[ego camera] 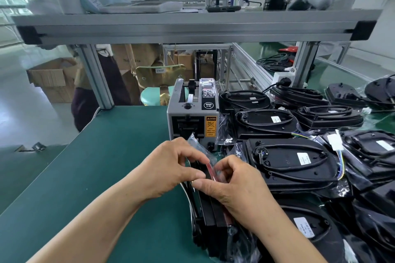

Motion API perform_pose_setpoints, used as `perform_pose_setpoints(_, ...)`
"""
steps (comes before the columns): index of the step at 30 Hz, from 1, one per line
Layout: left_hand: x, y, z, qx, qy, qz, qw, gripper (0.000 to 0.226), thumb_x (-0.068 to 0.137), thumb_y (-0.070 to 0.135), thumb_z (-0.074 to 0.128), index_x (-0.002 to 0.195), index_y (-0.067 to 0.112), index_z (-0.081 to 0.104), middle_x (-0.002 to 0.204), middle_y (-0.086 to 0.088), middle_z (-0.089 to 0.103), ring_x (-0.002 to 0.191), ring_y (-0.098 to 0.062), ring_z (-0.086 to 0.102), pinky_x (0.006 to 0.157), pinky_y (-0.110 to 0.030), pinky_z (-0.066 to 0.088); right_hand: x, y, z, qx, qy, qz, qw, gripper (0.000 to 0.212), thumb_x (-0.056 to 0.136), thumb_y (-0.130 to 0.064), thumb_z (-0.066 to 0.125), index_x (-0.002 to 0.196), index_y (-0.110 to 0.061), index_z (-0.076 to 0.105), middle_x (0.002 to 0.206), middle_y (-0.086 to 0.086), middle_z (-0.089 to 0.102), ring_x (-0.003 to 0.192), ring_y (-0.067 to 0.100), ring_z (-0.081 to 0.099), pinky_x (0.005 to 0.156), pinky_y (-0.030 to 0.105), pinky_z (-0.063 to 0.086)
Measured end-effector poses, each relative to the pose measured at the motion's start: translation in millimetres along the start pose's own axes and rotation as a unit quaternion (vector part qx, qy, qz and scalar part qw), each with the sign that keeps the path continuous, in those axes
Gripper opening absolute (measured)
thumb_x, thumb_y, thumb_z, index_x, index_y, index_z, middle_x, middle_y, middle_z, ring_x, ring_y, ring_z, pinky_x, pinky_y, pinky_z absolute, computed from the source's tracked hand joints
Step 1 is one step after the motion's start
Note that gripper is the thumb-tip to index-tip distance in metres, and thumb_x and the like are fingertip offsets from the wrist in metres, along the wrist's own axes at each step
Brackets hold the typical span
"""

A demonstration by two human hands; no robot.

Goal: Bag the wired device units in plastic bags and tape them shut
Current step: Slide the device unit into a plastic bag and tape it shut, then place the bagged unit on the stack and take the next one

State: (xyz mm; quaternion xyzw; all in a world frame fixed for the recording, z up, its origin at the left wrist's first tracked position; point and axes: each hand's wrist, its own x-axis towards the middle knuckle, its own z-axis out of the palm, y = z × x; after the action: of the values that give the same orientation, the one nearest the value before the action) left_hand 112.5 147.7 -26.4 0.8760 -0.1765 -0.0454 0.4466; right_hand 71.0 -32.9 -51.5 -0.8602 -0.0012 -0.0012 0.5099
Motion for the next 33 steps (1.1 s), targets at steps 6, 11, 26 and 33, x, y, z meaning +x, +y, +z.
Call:
perform_pose_setpoints(6,-5,-3,10,-0.007,0.026,0.026,0.999,0.022,0.081,0.015,0.080,0.070,0.032,0.073,0.080,0.015,0.054,0.065,-0.001,0.045,0.065,-0.015,0.038,0,0,-1,0.015,0.005,-0.004,1.000,0.056,0.053,-0.064,0.084,0.086,-0.026,0.059,0.068,-0.010,0.055,0.051,-0.005,0.047,0.050,0.012,0.040)
perform_pose_setpoints(11,-42,-16,-3,-0.023,0.071,0.048,0.996,0.021,0.094,0.027,0.063,0.074,0.027,0.057,0.076,0.004,0.052,0.063,-0.007,0.041,0.057,-0.019,0.038,1,-2,-8,-0.024,-0.021,0.026,0.999,0.053,0.059,-0.065,0.082,0.089,-0.026,0.060,0.072,-0.012,0.060,0.056,-0.005,0.053,0.050,0.011,0.042)
perform_pose_setpoints(26,-105,-65,-13,-0.246,0.015,-0.131,0.960,0.090,0.062,0.081,0.069,0.129,0.022,0.061,0.120,0.003,0.072,0.111,-0.013,0.068,0.086,-0.030,0.056,-10,-49,-3,0.124,-0.227,0.002,0.966,0.027,0.104,-0.025,0.049,0.110,-0.039,0.071,0.102,-0.006,0.077,0.093,0.013,0.074,0.088,0.034,0.055)
perform_pose_setpoints(33,-99,-72,-4,-0.536,0.121,-0.111,0.828,0.090,0.032,0.037,0.103,0.110,0.002,0.073,0.117,-0.031,0.066,0.101,-0.043,0.067,0.087,-0.054,0.056,-14,-68,23,0.199,-0.208,-0.076,0.955,0.026,0.096,-0.019,0.063,0.111,-0.038,0.072,0.107,-0.011,0.076,0.099,0.010,0.073,0.088,0.027,0.058)
